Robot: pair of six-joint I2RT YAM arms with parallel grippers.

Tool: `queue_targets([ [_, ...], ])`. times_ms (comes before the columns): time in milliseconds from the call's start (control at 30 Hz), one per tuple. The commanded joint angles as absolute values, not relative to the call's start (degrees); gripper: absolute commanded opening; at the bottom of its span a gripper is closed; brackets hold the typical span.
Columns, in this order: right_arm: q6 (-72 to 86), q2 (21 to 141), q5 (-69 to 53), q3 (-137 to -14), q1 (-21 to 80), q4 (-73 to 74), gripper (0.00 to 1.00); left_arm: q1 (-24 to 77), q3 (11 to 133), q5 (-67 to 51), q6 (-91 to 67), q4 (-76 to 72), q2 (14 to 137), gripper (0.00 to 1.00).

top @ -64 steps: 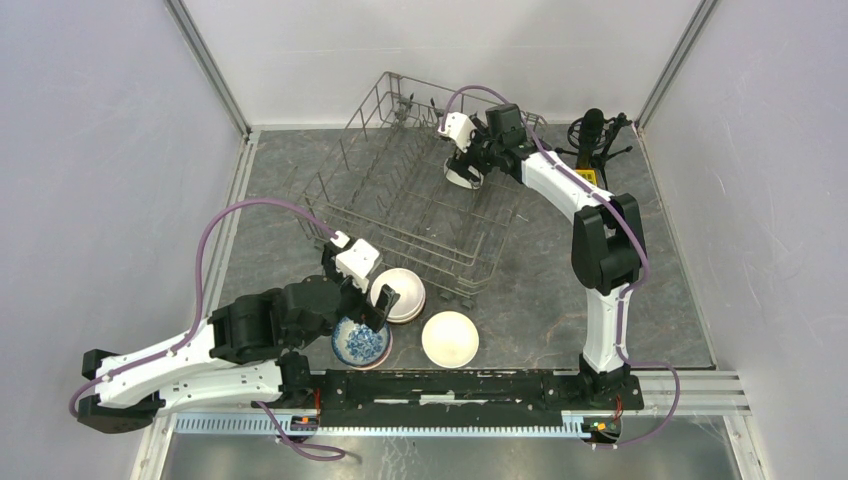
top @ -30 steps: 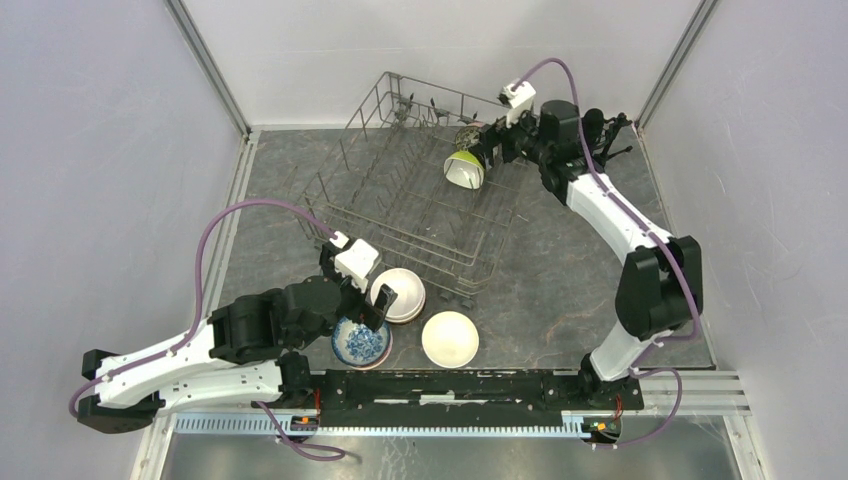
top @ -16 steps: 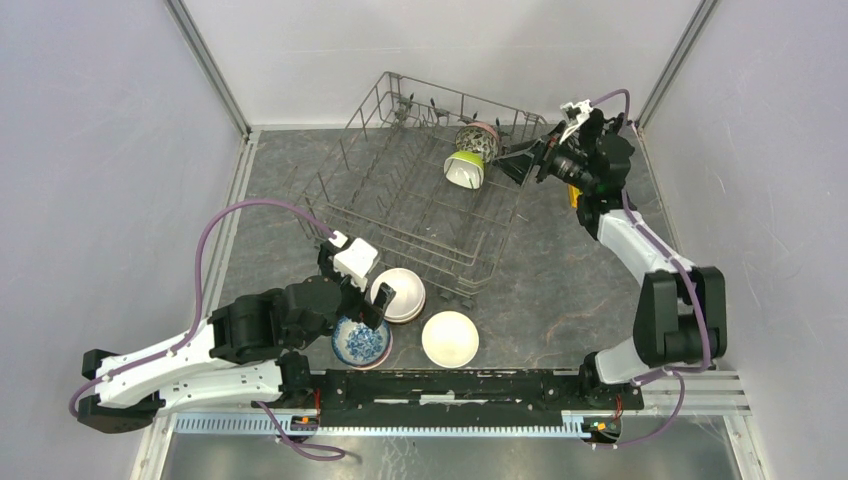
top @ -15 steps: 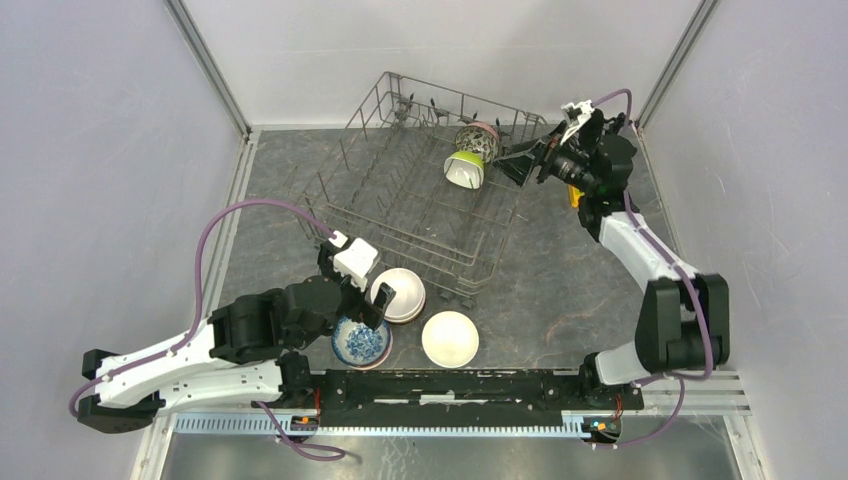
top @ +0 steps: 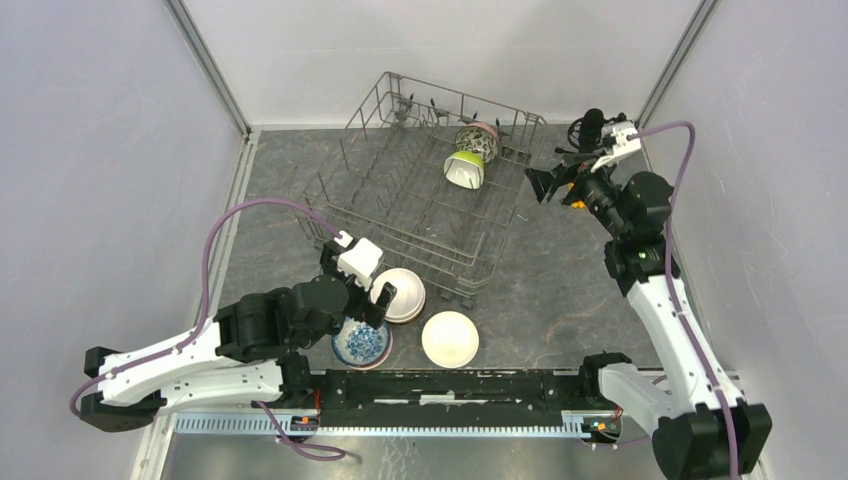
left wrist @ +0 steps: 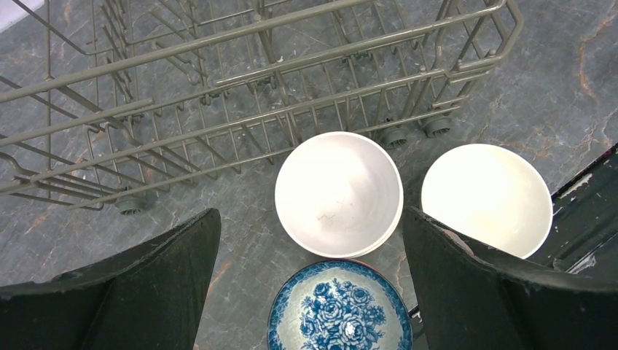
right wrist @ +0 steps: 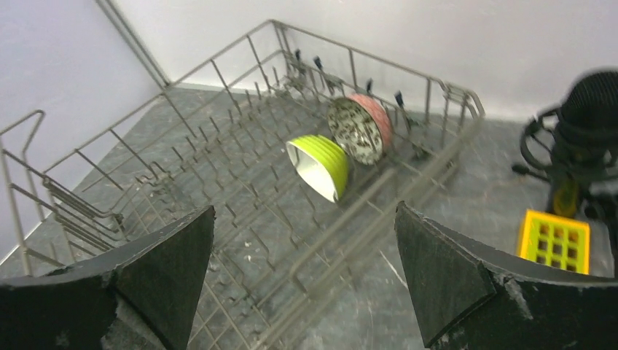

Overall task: Load the bowls into the dish rack
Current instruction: Pick up the bowl from the center of the board.

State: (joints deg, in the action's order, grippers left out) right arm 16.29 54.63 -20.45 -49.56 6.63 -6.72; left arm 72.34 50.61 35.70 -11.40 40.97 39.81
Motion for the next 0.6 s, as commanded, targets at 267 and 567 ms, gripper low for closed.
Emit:
queue_targets([
  [267, 15.6, 40.9, -14.5, -42.1, 6.6, 11.3, 0.96, 72.1, 52.3, 37.9, -13.5, 40.8, 39.3, 1.00],
  [567, 17.6, 33.8, -20.2, -34.6, 7.9, 19.5, 0.83, 72.1, 52.7, 42.3, -13.5, 42.5, 40.4, 1.00],
])
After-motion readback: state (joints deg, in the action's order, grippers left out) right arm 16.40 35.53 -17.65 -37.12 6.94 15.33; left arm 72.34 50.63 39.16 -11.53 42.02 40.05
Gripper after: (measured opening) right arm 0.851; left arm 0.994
